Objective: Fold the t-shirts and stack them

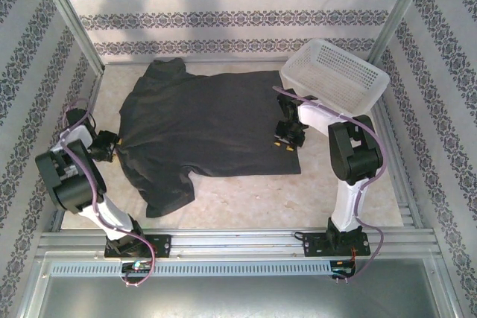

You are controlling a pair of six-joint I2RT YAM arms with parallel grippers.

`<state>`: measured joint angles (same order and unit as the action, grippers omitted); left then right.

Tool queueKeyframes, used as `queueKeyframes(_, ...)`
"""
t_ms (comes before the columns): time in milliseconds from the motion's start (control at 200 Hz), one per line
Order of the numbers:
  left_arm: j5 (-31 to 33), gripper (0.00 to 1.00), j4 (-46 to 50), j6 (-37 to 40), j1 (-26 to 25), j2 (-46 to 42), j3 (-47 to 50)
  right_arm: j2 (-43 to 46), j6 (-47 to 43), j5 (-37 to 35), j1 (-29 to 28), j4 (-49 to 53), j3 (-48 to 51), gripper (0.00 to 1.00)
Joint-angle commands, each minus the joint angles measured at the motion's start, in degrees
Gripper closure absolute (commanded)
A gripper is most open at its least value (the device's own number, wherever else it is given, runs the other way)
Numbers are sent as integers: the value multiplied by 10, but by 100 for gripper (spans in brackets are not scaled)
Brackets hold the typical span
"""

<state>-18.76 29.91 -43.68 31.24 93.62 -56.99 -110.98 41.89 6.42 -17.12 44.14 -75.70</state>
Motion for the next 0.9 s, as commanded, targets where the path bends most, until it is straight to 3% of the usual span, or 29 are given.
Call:
queueKeyframes(0,54,46,78,-26,-37,-113,52,64,-21,-2,-1,5,-3,61)
queueKeyframes(235,108,48,233,-128,-151,-334,183,151,-7,67,-8,-21,54,58)
queueKeyframes(485,60,50,379,-209,-255,-510,271,197,0,135,-23,-24,113,56)
queueKeyframes(894,51,49,284,-334,-422,-469,342,227,20,133,-19,-30,177,56)
